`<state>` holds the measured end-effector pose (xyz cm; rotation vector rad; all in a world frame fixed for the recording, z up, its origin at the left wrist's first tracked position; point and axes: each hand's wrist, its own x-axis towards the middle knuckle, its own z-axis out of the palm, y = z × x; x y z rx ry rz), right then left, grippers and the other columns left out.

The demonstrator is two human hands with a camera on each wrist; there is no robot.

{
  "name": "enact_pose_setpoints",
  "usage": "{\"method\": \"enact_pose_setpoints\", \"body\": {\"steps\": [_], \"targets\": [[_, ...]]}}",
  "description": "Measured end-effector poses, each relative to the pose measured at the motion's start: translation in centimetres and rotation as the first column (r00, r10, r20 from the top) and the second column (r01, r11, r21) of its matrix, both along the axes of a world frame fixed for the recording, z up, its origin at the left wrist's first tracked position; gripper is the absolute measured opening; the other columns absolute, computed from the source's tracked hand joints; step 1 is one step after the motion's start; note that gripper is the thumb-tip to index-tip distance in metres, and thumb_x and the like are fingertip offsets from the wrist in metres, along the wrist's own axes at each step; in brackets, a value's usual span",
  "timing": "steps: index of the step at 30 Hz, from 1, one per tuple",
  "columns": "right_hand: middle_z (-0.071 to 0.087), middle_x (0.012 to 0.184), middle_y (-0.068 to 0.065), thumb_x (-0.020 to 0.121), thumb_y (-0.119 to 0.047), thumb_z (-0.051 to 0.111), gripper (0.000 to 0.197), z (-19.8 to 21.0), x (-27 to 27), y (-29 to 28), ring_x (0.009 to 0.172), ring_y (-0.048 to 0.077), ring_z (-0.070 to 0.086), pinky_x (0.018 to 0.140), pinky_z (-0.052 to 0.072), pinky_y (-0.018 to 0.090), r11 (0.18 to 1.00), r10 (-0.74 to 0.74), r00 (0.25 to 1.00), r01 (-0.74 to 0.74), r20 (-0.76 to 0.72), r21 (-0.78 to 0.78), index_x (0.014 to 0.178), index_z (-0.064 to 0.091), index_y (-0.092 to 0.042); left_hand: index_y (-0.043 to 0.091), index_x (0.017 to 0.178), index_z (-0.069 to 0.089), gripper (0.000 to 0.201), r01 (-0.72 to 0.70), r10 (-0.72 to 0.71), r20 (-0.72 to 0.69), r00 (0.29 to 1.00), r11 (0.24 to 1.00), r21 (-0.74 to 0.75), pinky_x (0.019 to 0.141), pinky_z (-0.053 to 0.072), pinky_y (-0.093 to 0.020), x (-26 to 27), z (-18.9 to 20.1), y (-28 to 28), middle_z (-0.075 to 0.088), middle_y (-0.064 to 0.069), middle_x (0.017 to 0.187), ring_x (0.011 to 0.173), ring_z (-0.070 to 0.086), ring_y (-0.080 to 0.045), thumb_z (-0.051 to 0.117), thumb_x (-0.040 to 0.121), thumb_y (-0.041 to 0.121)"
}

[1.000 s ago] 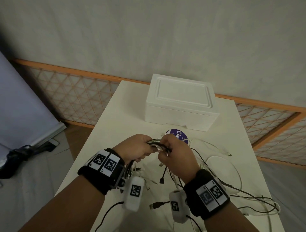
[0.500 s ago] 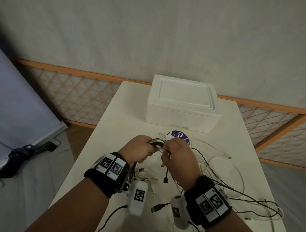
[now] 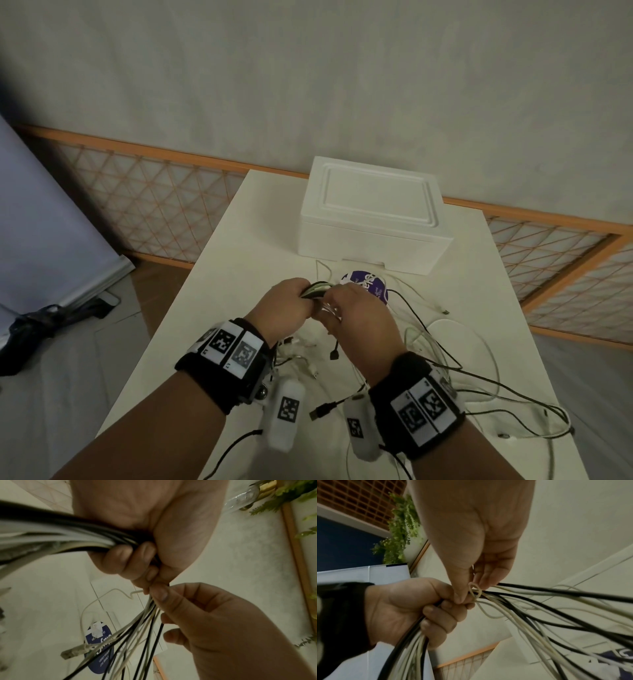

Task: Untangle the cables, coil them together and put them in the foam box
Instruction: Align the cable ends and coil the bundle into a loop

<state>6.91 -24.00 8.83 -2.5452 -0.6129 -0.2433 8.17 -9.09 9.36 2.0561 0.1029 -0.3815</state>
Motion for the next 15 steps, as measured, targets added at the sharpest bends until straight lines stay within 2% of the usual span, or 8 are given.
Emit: {"method": "enact_pose_setpoints", "body": {"steps": [3, 5, 7, 9, 10, 12, 13, 15], "targets": [[0.063, 0.085, 0.005, 0.09, -0.019, 0.059, 0.011, -0.3, -0.1, 0.2, 0.077, 0.023, 0.059, 0.064, 0.044, 0.034, 0.999, -0.038, 0.998, 0.036, -0.044, -0.028, 0.096, 0.065, -0.013, 0.011, 0.074, 0.05, 0.016, 0.007, -0.007, -0.001, 1.0, 1.0, -0.024, 0.054, 0.028, -0.029, -0.3, 0.1, 0.4, 0.045, 0.001, 0.06, 0.05, 0.036, -0.013, 0.059, 0.086, 0.012], [0.063, 0.086, -0.002, 0.092, -0.024, 0.057, 0.013, -0.3, 0.1, 0.1, 0.079, 0.013, 0.056, 0.067, 0.041, 0.024, 0.997, -0.058, 0.987, 0.063, -0.15, 0.033, 0.098, 0.067, -0.016, 0.011, 0.074, 0.053, 0.014, 0.001, -0.001, 0.012, 1.0, 1.0, -0.027, 0.053, 0.028, -0.028, -0.4, 0.1, 0.5, 0.046, 0.002, 0.06, 0.049, 0.037, -0.012, 0.061, 0.086, 0.012], [0.06, 0.078, -0.009, 0.091, -0.022, 0.058, 0.01, 0.2, 0.3, -0.1, 0.069, 0.0, 0.055, 0.059, 0.036, 0.011, 0.991, -0.059, 0.961, 0.089, -0.271, 0.102, 0.093, 0.067, -0.017, 0.012, 0.073, 0.053, 0.016, 0.012, -0.011, 0.021, 1.0, 1.0, -0.024, 0.052, 0.029, -0.027, -0.5, 0.1, 0.4, 0.047, 0.002, 0.059, 0.048, 0.038, -0.01, 0.062, 0.085, 0.011], [0.058, 0.071, -0.011, 0.09, -0.016, 0.059, 0.007, 0.7, 0.6, -0.7, 0.06, -0.007, 0.056, 0.054, 0.04, 0.007, 0.976, -0.032, 0.908, 0.118, -0.419, 0.183, 0.086, 0.065, -0.016, 0.013, 0.071, 0.052, 0.019, 0.04, -0.04, 0.027, 0.999, 0.999, 0.007, 0.051, 0.029, -0.026, -0.5, 0.0, 0.4, 0.047, 0.003, 0.059, 0.048, 0.038, -0.009, 0.064, 0.085, 0.012], [0.059, 0.071, -0.009, 0.09, -0.013, 0.059, 0.008, 0.8, 0.9, -1.1, 0.057, -0.004, 0.056, 0.053, 0.043, 0.008, 0.957, -0.007, 0.868, 0.15, -0.497, 0.248, 0.084, 0.064, -0.016, 0.014, 0.07, 0.051, 0.02, 0.046, -0.047, 0.03, 0.998, 0.999, 0.014, 0.05, 0.029, -0.026, -0.5, -0.1, 0.4, 0.047, 0.004, 0.059, 0.048, 0.039, -0.01, 0.064, 0.086, 0.013], [0.058, 0.072, -0.003, 0.09, -0.011, 0.058, 0.014, 0.5, 1.1, -2.0, 0.061, 0.005, 0.051, 0.055, 0.046, 0.02, 0.873, 0.097, 0.779, 0.232, -0.62, 0.428, 0.079, 0.063, -0.018, 0.016, 0.069, 0.05, 0.022, 0.039, -0.039, 0.034, 0.999, 0.999, -0.014, 0.05, 0.029, -0.026, -0.5, -0.2, 0.6, 0.046, 0.004, 0.058, 0.048, 0.038, -0.01, 0.063, 0.087, 0.014], [0.054, 0.072, -0.001, 0.089, -0.013, 0.058, 0.015, 0.4, 1.1, -2.3, 0.063, 0.009, 0.047, 0.056, 0.042, 0.024, 0.814, 0.173, 0.747, 0.259, -0.642, 0.521, 0.077, 0.063, -0.02, 0.016, 0.071, 0.051, 0.022, 0.036, -0.035, 0.033, 0.999, 0.999, -0.037, 0.05, 0.029, -0.026, -0.5, -0.2, 0.7, 0.046, 0.004, 0.059, 0.048, 0.038, -0.01, 0.062, 0.089, 0.015], [0.046, 0.069, 0.003, 0.085, -0.017, 0.057, 0.01, 0.0, 0.8, -2.8, 0.061, 0.011, 0.039, 0.055, 0.034, 0.023, 0.668, 0.355, 0.7, 0.273, -0.619, 0.692, 0.077, 0.062, -0.019, 0.017, 0.073, 0.052, 0.019, 0.037, -0.035, 0.026, 0.999, 0.996, -0.078, 0.049, 0.03, -0.024, -0.4, 0.0, 0.7, 0.047, 0.005, 0.059, 0.046, 0.038, -0.008, 0.061, 0.09, 0.016]]}}
